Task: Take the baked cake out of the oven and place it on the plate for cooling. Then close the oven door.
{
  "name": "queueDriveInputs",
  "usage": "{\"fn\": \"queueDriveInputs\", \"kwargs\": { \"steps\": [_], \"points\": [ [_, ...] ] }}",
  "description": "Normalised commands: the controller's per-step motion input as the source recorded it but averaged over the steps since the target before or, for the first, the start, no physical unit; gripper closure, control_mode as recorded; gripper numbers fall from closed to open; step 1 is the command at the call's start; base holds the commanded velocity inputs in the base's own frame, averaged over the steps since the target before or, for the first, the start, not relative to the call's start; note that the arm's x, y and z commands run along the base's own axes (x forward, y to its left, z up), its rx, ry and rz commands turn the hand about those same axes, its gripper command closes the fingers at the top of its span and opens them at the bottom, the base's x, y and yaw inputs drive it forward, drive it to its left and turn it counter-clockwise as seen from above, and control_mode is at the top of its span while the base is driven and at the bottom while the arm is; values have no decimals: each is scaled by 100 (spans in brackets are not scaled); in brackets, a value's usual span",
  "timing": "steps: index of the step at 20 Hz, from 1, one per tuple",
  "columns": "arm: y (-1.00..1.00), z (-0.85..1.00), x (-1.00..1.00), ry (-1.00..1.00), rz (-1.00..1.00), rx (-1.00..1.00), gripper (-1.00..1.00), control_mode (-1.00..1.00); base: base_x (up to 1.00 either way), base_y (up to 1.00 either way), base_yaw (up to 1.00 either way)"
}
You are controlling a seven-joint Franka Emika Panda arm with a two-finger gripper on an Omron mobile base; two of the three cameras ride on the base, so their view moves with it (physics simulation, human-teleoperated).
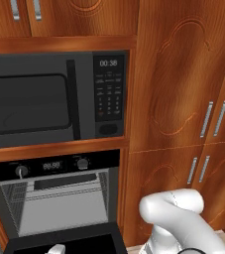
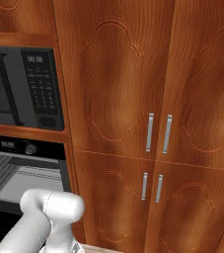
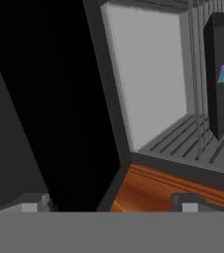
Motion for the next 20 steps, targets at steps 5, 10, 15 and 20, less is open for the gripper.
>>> {"fn": "queueDriveInputs", "kwargs": {
  "steps": [5,10,15,20],
  "points": [
    [34,62,6,-9,-7,0,-100,-100,0,0,0],
    [6,27,23,-15,-3,0,-100,-100,0,0,0],
    [-8,2,42,-6,-5,0,-100,-100,0,0,0],
    [-11,-3,50,-6,-8,-3,-100,-100,0,0,0]
  ]
}}
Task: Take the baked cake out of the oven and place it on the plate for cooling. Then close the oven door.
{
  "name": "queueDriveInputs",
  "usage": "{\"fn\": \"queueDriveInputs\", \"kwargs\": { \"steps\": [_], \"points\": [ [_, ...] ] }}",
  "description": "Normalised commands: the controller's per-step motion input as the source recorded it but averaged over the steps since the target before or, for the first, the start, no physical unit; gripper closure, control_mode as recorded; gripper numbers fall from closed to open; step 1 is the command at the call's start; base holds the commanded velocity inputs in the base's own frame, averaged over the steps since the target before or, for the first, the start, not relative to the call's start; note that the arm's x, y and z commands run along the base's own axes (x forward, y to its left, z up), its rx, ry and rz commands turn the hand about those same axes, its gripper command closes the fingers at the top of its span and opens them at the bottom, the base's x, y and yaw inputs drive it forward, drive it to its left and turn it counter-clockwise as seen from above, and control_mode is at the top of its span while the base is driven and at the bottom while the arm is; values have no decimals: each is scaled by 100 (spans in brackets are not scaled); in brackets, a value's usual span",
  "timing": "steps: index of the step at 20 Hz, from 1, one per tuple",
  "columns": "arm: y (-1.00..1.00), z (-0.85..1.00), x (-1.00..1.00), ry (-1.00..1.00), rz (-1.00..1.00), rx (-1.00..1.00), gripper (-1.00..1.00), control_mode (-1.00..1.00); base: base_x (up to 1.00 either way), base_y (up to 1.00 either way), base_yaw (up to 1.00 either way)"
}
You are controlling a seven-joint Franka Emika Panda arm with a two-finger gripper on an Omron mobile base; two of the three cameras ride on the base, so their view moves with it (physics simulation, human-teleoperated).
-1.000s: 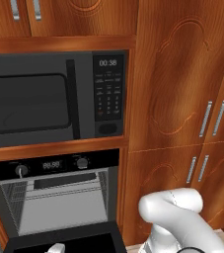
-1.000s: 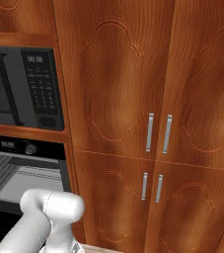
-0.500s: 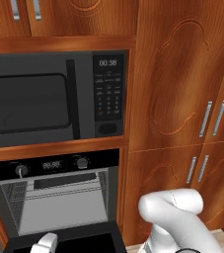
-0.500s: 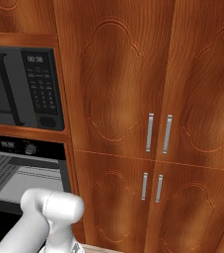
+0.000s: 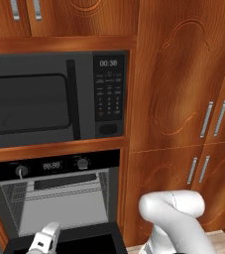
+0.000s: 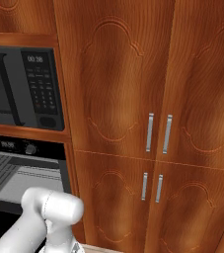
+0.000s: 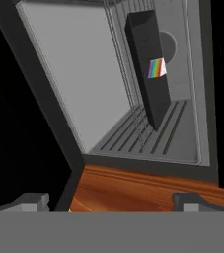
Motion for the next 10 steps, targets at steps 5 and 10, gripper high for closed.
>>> {"fn": "queueDriveInputs", "kwargs": {
  "steps": [5,10],
  "points": [
    [0,-1,53,0,-9,-7,-100,-100,0,0,0],
    [0,0,49,0,-20,-1,-100,-100,0,0,0]
  ]
}}
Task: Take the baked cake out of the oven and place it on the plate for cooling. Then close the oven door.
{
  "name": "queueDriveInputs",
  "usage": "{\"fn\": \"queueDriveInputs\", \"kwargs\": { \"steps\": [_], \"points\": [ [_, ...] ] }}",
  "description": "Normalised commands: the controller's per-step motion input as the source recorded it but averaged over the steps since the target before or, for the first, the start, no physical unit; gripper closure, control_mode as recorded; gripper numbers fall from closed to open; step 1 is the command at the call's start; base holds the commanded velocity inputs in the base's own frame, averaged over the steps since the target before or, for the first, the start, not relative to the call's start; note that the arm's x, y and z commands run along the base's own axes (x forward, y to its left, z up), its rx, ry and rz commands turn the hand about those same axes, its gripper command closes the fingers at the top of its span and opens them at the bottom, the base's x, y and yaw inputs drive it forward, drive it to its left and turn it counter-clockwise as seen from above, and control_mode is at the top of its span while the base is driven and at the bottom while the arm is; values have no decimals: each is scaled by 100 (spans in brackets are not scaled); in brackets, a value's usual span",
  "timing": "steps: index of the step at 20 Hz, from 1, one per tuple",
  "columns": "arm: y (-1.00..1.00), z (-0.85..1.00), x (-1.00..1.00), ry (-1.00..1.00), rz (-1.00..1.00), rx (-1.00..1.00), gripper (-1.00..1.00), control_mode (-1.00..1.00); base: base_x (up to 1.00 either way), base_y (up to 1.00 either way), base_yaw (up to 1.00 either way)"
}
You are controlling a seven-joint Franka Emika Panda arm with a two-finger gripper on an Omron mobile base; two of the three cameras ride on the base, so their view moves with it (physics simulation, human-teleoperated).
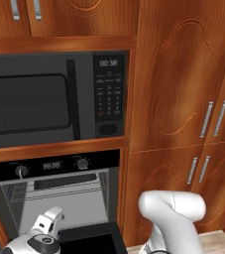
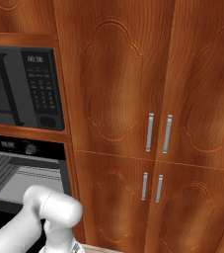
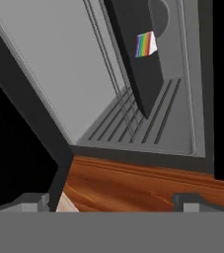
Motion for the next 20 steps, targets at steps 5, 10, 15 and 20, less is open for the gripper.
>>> {"fn": "queueDriveInputs", "kwargs": {
  "steps": [5,10,15,20],
  "points": [
    [0,-8,36,0,-20,0,-100,-100,0,0,0],
    [-2,-7,35,0,-4,0,-100,-100,0,0,0],
    [-5,-13,29,-1,0,0,-100,-100,0,0,0],
    [0,-14,23,-1,-10,5,-100,-100,0,0,0]
  ]
}}
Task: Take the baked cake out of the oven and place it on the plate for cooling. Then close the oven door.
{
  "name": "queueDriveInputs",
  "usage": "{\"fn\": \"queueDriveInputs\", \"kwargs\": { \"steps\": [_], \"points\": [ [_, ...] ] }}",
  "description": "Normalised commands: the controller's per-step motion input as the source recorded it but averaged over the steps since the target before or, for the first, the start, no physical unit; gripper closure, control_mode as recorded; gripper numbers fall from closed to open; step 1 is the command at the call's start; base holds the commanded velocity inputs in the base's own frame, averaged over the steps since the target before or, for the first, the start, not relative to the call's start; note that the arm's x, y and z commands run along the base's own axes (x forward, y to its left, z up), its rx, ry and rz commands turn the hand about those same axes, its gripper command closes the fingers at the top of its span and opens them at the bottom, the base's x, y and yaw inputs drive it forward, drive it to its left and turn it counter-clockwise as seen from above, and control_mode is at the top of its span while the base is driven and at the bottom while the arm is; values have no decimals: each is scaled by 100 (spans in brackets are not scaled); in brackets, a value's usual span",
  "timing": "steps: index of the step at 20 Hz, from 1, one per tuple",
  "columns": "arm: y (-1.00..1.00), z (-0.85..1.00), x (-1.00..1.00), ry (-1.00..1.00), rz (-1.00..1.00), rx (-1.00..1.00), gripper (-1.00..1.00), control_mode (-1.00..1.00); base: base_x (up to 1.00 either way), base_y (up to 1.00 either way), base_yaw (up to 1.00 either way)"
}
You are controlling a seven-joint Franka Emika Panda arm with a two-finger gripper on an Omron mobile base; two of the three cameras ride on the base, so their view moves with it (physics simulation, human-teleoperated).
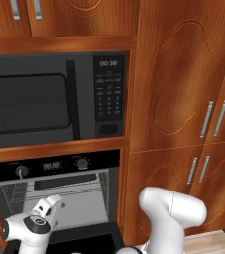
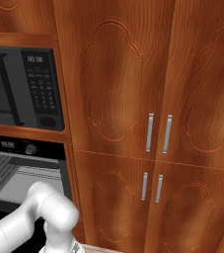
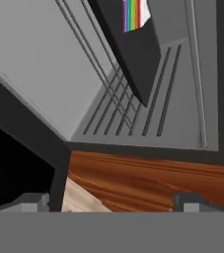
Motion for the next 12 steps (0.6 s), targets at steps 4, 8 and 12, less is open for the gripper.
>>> {"fn": "queueDriveInputs", "kwargs": {
  "steps": [4,8,12],
  "points": [
    [-9,-9,26,0,-12,11,-100,-100,0,0,0],
    [-15,-15,23,-12,-7,12,-100,-100,0,0,0],
    [-19,-20,15,-29,0,7,-100,-100,0,0,0]
  ]
}}
